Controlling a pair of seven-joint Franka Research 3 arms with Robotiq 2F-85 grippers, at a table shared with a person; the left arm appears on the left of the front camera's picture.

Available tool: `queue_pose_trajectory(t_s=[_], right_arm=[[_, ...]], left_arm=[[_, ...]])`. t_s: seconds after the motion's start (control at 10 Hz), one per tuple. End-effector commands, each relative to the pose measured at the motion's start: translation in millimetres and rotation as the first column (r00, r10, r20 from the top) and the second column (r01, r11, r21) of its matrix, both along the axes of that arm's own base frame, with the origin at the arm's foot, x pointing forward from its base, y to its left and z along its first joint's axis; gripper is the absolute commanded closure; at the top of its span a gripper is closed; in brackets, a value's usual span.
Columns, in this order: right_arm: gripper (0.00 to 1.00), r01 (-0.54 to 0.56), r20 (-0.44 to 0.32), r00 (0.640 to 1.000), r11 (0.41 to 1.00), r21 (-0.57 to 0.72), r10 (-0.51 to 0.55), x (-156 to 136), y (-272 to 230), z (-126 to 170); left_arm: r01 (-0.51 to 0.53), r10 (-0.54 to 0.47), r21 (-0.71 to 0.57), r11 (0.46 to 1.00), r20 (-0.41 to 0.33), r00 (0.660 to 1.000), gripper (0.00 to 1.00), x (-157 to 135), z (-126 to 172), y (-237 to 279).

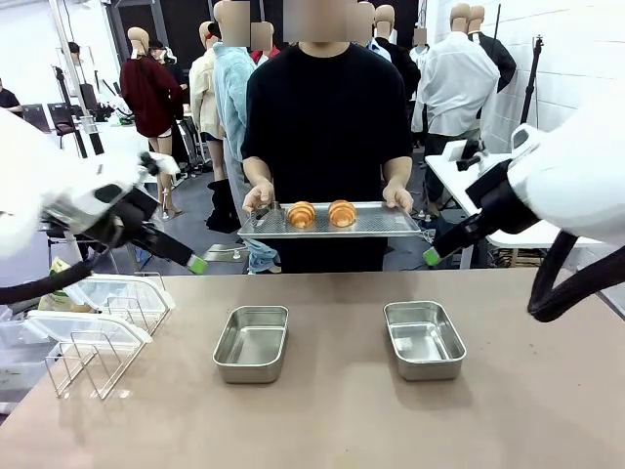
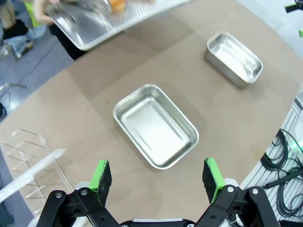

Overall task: Place the bread in airtight containers.
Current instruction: Lift both Airtight Container.

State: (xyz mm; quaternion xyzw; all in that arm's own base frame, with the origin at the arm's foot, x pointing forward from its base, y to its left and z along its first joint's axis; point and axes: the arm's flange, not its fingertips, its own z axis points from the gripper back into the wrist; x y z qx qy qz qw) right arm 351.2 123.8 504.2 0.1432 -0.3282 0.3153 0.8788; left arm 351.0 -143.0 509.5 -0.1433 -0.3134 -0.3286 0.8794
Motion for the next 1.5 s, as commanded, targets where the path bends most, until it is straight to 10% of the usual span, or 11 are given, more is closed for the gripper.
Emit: queue_pose_trajectory(t_s=[0.0,0.5,1.1,1.4], right_arm=[[0.0,0.225,-0.102,0.969,0.974,0.004,-0.223,27,12,-61],[0.0,0.465,-0.154,0.86,0.871,-0.159,-0.487,67,5,-120],[0.0,0.473,-0.237,0.832,0.865,-0.171,-0.502,87,5,-136],[0.0,0.459,-0.219,0.846,0.873,-0.166,-0.487,82,-1,-135]], left_arm=[[-0.076,0.089,0.106,0.991,-0.125,0.988,0.0,17,-5,-36],[-0.237,0.366,0.403,0.884,-0.281,0.887,0.0,41,-32,-89],[-0.322,0.508,0.443,0.837,-0.411,0.757,0.0,82,-85,-94],[-0.301,0.493,0.452,0.84,-0.404,0.771,0.0,78,-93,-89]])
